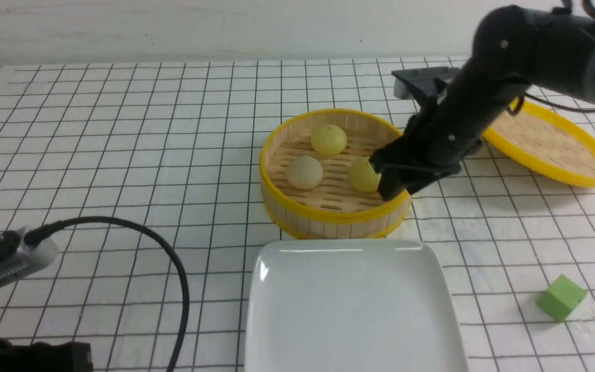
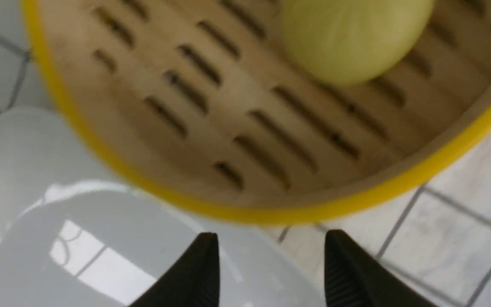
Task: Put the steamed buns into the plate on the white-black tablecloth.
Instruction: 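Reach toward a bun in the bamboo steamer with the right gripper, then move the steamed bun from the bamboo steamer onto the white plate with the right gripper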
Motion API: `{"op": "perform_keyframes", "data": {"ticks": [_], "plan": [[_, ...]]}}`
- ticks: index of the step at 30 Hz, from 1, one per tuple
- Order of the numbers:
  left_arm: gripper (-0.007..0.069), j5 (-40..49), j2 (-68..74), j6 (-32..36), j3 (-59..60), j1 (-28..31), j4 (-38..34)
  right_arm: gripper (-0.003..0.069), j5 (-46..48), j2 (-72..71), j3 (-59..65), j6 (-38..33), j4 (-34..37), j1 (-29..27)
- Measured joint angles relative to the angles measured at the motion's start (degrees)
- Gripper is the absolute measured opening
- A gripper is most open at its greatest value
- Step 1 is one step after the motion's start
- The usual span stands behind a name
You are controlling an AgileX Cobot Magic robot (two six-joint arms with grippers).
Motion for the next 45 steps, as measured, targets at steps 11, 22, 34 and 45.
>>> {"op": "perform_keyframes", "data": {"ticks": [11,22,34,45], "plan": [[0.0276,0.0,0.0,0.0,0.0,0.0,0.0,0.0218,12.7,22.6,-31.1,4.5,-3.0,0.0],[0.0278,-0.1,0.0,0.0,0.0,0.0,0.7,0.0008,12.2,2.1,-18.1,5.0,-4.3,1.1],[0.0262,-4.8,0.0,0.0,0.0,0.0,2.3,0.0032,-15.7,-21.5,32.9,5.6,-0.8,10.7],[0.0144,-5.5,0.0,3.6,0.0,0.0,4.7,0.0396,-26.4,-17.7,37.6,5.6,-1.9,11.4]]}}
